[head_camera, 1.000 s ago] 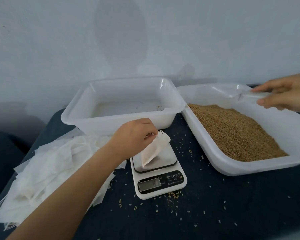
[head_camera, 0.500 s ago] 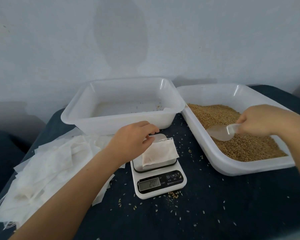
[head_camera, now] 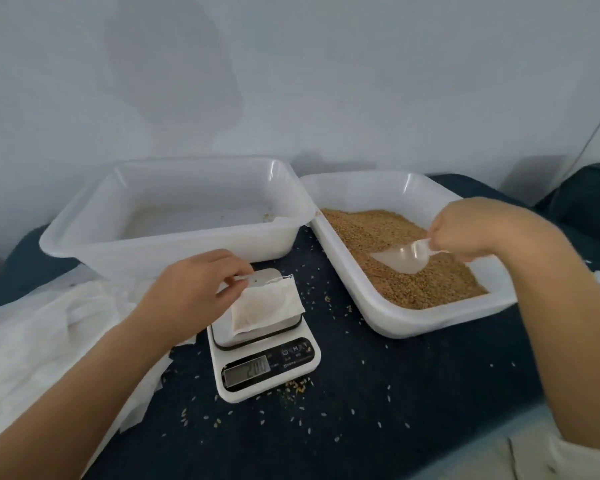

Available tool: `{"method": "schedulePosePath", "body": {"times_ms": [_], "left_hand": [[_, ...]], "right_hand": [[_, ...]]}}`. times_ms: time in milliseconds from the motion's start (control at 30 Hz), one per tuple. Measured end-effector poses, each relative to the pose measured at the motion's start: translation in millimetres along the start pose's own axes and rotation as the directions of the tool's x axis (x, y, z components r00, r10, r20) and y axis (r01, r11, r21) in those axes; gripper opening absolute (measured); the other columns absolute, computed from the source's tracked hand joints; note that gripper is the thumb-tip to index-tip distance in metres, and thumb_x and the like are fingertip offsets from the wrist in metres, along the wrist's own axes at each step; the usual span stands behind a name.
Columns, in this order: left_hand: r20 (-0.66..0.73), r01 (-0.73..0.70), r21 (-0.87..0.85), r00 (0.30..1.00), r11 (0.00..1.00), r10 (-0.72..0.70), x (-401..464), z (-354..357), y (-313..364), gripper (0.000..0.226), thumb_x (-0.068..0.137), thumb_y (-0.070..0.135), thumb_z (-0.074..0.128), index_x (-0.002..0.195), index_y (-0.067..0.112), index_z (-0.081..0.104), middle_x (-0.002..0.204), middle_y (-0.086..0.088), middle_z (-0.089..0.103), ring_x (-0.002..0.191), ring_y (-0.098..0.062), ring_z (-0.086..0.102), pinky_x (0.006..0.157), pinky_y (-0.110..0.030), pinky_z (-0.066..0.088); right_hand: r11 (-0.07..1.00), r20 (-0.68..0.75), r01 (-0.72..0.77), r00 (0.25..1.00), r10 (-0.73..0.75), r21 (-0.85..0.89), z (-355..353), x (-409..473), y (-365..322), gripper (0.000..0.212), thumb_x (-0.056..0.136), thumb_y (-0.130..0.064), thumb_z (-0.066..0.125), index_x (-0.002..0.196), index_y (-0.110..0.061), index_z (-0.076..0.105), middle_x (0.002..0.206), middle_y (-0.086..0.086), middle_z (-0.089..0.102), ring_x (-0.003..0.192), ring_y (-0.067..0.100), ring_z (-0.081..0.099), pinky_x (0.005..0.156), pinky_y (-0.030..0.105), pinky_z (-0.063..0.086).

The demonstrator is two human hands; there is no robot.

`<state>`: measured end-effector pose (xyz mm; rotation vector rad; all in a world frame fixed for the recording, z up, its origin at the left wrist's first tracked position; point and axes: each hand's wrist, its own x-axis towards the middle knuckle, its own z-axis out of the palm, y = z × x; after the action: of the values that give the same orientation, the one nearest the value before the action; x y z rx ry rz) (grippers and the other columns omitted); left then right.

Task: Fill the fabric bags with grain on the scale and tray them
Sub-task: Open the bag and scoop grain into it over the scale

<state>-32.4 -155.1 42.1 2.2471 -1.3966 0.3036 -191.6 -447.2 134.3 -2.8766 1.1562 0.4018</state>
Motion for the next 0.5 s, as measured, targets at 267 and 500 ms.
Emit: {"method": "schedulePosePath", "body": {"times_ms": [267,500], "left_hand": [[0.005,0.029,0.009,1.000,1.000,-0.029,-4.9,-4.6,3.8,0.011,0.087,0.017,0.061,0.093,0.021,0.069,0.083,0.021,0.051,0.067,0.014,0.046,0.062,-0.010,0.036],[-0.007,0.058,0.007,0.998,0.998,-0.057,-12.1,-6.8,1.5,0.012,0.088,0.019,0.060,0.095,0.019,0.069,0.090,0.014,0.062,0.072,-0.001,0.053,0.067,-0.022,0.046]], "right_hand": [[0.995,0.118,0.027,0.993,-0.015,-0.095,-5.3,-6.6,-5.6,0.018,0.092,-0.009,0.047,0.085,-0.005,0.063,0.066,0.003,0.051,0.051,0.014,0.042,0.054,0.026,0.036],[0.992,-0.051,0.123,0.991,-0.121,0.028,49.2,22.6,-27.5,0.039,0.099,-0.042,0.043,0.116,-0.013,0.064,0.116,0.007,0.065,0.101,0.024,0.060,0.084,0.035,0.048]]}}
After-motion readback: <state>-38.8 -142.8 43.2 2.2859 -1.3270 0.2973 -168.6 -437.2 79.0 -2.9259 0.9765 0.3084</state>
